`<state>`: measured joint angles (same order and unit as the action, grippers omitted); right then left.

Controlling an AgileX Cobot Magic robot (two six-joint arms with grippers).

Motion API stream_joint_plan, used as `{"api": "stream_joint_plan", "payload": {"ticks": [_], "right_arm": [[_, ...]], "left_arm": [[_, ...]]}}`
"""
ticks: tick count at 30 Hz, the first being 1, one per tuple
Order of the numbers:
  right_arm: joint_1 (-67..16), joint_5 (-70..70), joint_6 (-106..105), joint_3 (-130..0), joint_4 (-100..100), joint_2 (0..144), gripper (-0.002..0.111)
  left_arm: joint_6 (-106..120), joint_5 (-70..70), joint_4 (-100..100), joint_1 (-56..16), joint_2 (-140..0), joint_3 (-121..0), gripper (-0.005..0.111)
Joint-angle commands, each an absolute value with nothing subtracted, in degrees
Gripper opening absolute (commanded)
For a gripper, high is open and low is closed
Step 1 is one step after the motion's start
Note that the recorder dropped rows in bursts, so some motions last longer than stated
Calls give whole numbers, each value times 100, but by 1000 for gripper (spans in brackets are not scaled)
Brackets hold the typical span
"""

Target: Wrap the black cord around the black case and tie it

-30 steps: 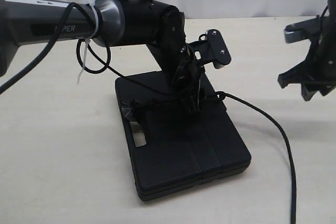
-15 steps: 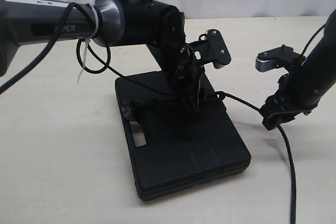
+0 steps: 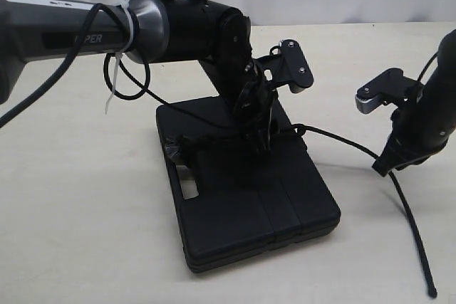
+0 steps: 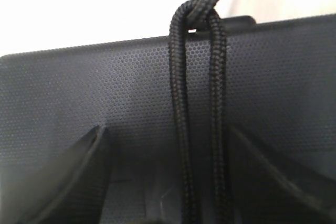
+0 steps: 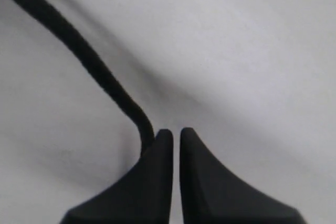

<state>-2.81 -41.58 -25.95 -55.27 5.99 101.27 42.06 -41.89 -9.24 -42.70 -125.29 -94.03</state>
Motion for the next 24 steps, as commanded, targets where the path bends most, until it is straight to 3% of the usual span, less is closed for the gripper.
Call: {"api": "stream_joint_plan", "payload": {"ticks": [1, 4, 11, 15, 24], "right_arm": [[-355, -4080, -2435, -5716, 712, 10140, 4], [-590, -4148, -2435, -5923, 707, 10020, 9], [-1032, -4721, -3068, -5940, 270, 9730, 42], [-1084, -4353, -3621, -5499, 0, 9799, 45], [-1073, -3514, -1899, -5131, 1875, 9997, 44]], "left_arm": [[4172, -4041, -819, -4262, -12735, -9338, 58], [4172, -4041, -819, -4262, -12735, -9338, 58], [4172, -4028, -819, -4262, -12735, -9338, 58], [4172, -4028, -819, -4262, -12735, -9338, 58], [4172, -4094, -819, -4262, -12735, -9338, 58]]}}
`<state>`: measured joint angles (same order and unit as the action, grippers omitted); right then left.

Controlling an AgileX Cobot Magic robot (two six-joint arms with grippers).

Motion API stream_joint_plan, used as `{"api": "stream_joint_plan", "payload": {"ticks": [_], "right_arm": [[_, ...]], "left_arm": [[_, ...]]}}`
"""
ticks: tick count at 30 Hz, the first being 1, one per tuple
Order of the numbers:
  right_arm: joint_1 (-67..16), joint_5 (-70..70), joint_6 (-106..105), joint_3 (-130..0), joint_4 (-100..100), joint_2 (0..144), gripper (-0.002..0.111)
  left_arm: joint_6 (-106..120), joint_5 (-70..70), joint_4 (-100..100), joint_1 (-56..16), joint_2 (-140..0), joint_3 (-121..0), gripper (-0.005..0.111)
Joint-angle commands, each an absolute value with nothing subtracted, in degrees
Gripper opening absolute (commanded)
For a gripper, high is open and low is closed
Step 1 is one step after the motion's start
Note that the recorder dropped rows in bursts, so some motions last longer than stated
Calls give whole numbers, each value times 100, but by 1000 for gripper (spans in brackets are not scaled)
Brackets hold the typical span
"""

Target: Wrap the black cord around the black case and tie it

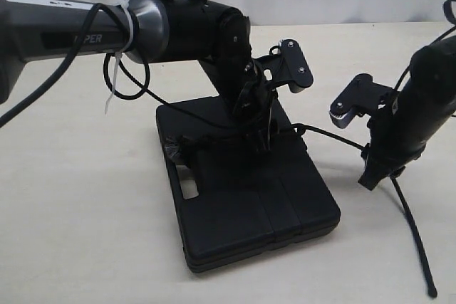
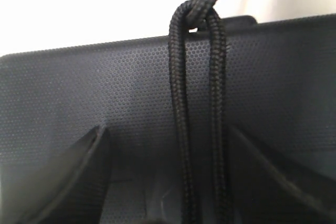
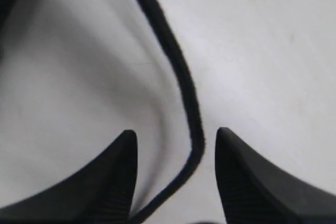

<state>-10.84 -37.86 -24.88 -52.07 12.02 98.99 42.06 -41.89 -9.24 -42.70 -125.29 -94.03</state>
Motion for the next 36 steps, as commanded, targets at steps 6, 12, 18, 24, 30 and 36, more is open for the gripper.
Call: {"api": "stream_joint_plan", "payload": {"ticks": [6, 12, 18, 24, 30, 36], "right_arm": [[-1084, -3430, -1634, -5056, 2236, 10328, 37], [-1084, -3530, -1634, -5056, 3166, 10342, 4], [-1084, -3424, -1028, -5056, 4458, 10342, 4], [-1084, -2789, -1596, -5056, 4812, 10342, 4], [-937, -2812, -370, -5056, 6265, 10366, 4], [-950, -2403, -383, -5051, 7710, 10457, 30]], "left_arm": [[4172, -4083, -819, -4262, -12735, -9338, 58], [4172, -4036, -819, -4262, -12735, -9338, 58], [4172, -4012, -819, -4262, -12735, -9338, 58], [4172, -3985, -819, -4262, -12735, -9338, 58], [4172, -3985, -819, -4262, -12735, -9338, 58], [4172, -3996, -819, -4262, -12735, -9338, 58]]}}
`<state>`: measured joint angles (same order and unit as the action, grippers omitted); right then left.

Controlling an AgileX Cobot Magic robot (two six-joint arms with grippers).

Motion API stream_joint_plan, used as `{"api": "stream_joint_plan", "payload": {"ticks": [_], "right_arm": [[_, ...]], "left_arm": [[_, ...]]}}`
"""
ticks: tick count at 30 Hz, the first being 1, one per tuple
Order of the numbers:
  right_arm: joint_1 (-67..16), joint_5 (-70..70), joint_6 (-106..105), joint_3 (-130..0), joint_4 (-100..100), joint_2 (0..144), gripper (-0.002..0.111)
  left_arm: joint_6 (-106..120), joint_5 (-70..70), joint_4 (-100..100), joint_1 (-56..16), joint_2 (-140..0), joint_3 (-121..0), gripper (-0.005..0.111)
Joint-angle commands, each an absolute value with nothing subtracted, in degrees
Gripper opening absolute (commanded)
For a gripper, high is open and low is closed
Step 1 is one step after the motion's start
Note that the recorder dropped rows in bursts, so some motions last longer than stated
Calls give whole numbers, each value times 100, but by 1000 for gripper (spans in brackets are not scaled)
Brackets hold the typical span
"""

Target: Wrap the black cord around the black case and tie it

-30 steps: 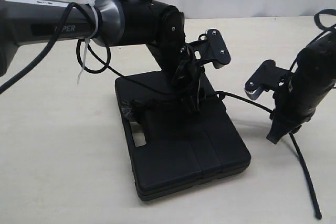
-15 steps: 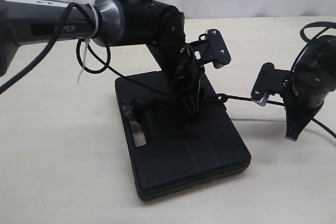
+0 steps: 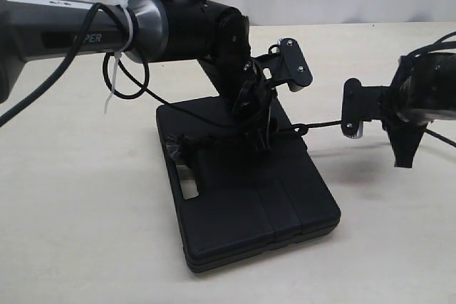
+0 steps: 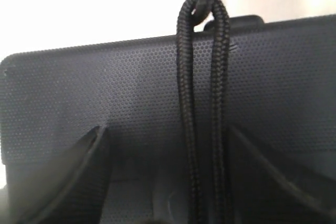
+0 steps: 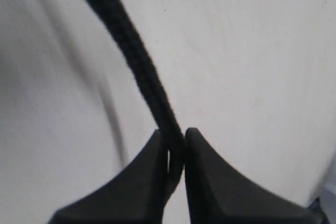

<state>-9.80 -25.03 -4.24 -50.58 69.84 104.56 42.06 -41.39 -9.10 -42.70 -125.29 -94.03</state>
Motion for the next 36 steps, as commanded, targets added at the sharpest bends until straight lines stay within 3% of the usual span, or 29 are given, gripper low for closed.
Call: {"api": "stream_joint_plan", "payload": {"ticks": [1, 2, 4, 24, 26, 32, 34, 36], "right_arm": [[-950, -2355, -383, -5030, 7800, 10457, 47], [-950, -2209, -383, -5029, 7800, 10457, 55], [-950, -2011, -372, -5029, 7800, 10457, 60], [-950, -1819, 40, -5029, 5079, 9409, 59], [-950, -1782, 109, -5029, 4855, 9158, 52], [-950, -1717, 109, -5029, 4212, 8545, 13], [-950, -1648, 109, -5029, 4002, 8461, 4], [-950, -1575, 109, -5029, 3828, 8421, 4]], "left_arm": [[4172, -3975, -819, -4262, -12735, -9338, 58], [4172, -3963, -819, -4262, -12735, -9338, 58], [4172, -3904, -829, -4262, -12735, -9338, 58], [4172, -3975, -830, -4262, -12735, -9338, 58], [4172, -4030, -830, -4262, -12725, -9338, 58], [4172, -4137, -842, -4262, -12504, -9338, 58], [4172, -4201, -842, -4262, -12447, -9338, 58], [4172, -4227, -842, -4262, -12383, -9338, 58]]}}
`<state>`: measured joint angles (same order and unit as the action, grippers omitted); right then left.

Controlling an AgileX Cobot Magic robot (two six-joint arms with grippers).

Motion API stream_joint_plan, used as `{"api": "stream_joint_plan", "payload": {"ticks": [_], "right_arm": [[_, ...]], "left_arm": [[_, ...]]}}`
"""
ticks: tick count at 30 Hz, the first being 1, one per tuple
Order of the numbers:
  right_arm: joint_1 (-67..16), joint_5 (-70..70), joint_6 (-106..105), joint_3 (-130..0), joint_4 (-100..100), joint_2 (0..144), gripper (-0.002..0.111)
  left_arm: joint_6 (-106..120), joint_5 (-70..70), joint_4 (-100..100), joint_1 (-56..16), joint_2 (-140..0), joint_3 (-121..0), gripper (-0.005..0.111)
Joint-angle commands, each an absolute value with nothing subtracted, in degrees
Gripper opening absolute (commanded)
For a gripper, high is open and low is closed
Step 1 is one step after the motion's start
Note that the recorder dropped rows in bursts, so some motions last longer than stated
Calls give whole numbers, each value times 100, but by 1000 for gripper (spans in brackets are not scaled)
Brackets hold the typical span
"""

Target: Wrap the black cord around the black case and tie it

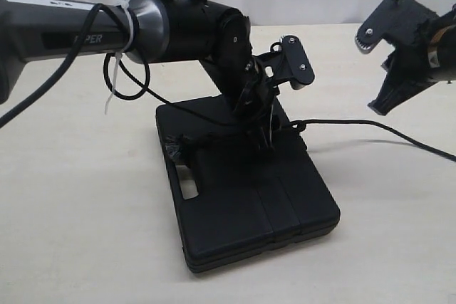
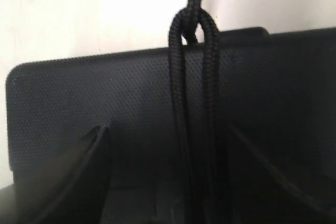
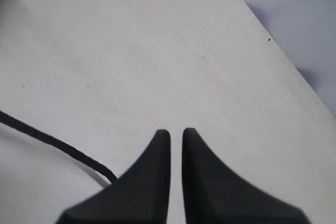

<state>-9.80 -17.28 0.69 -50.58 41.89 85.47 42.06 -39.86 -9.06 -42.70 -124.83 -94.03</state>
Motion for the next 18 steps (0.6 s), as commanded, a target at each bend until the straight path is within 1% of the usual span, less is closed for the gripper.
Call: {"api": "stream_joint_plan", "payload": {"ticks": [1, 8, 15, 16, 17, 18], "right_arm": [[-950, -1561, 109, -5029, 3802, 8421, 4], [-950, -1498, 135, -5029, 3613, 8421, 4], [-950, -1315, 135, -5029, 3245, 8151, 4], [-950, -1275, 135, -5029, 3157, 8082, 4], [-950, -1196, 135, -5029, 2889, 7911, 4], [-950, -1181, 135, -5029, 2814, 7834, 4]], "left_arm": [[4172, -4267, -842, -4262, -12336, -9338, 58], [4158, -4516, -1087, -4262, -11941, -9338, 58], [3866, -4615, -1136, -4262, -11252, -9338, 57], [3866, -4656, -1136, -4262, -11180, -9338, 55], [3709, -4691, -1123, -4262, -11012, -9338, 43], [3650, -4709, -1123, -4262, -10976, -9338, 37]]}}
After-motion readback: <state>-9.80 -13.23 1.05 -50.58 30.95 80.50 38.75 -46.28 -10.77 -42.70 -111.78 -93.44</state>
